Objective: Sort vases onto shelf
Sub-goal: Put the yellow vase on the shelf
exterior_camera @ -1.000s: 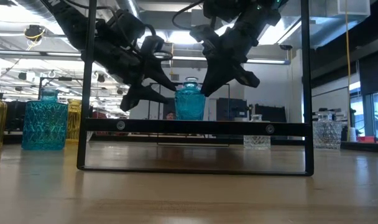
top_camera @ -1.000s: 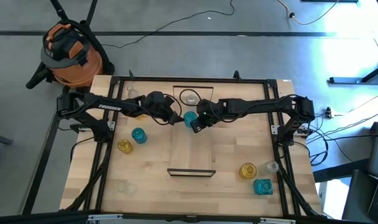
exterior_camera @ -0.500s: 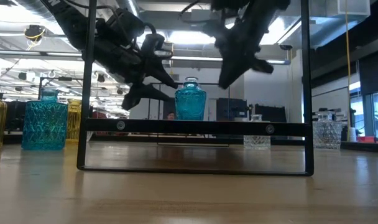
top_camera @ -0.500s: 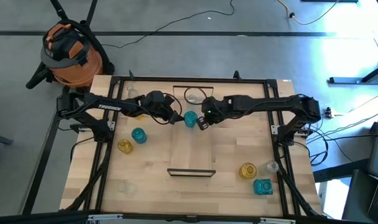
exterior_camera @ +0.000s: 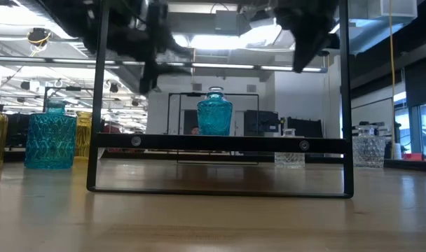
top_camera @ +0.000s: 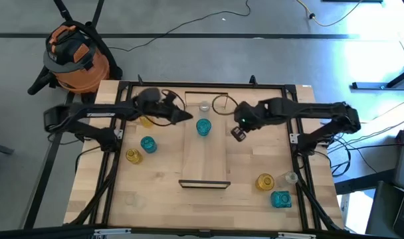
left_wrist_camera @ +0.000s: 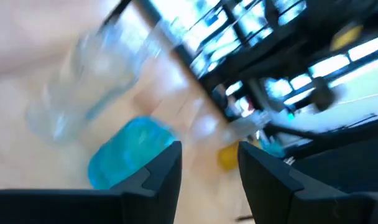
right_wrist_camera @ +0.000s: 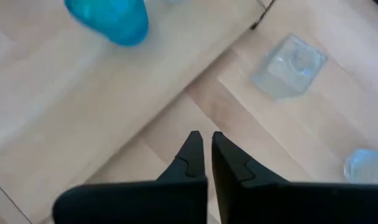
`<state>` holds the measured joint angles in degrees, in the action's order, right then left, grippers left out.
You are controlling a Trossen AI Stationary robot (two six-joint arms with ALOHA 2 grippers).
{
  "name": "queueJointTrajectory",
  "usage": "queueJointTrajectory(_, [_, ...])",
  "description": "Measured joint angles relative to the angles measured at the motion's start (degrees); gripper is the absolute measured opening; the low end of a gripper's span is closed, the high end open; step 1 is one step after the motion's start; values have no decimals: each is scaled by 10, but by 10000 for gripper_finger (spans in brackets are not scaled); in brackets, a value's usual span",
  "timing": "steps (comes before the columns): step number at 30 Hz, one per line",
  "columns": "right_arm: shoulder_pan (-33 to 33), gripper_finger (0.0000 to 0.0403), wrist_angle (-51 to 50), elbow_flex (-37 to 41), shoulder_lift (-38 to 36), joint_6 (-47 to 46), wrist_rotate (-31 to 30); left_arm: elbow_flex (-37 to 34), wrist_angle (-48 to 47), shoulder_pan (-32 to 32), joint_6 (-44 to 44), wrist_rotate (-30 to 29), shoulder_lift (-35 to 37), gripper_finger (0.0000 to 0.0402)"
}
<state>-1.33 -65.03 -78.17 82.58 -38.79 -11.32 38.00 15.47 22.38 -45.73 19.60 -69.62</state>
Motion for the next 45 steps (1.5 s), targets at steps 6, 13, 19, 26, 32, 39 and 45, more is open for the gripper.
queueJointTrajectory(6, [32,0,100,63,-36,-3,-4,0,-8,19,58,7,111,149])
queueJointTrajectory(13, [38,0,181,98,-104,-29,-54,0,-21,25,104,50,207,149])
queueJointTrajectory(19, [78,0,122,98,-184,-32,-36,0,-105,25,165,62,271,149])
queueJointTrajectory(26, [156,0,-54,98,-232,-180,-26,0,-233,25,188,30,336,149])
queueJointTrajectory(32, [214,2,-115,126,-233,-240,66,0,-275,24,122,-17,350,149])
queueJointTrajectory(39, [268,63,-27,212,-231,-286,130,0,-275,23,106,-47,347,149])
queueJointTrajectory(45, [315,136,54,249,-229,-310,155,0,-275,23,82,-53,347,149])
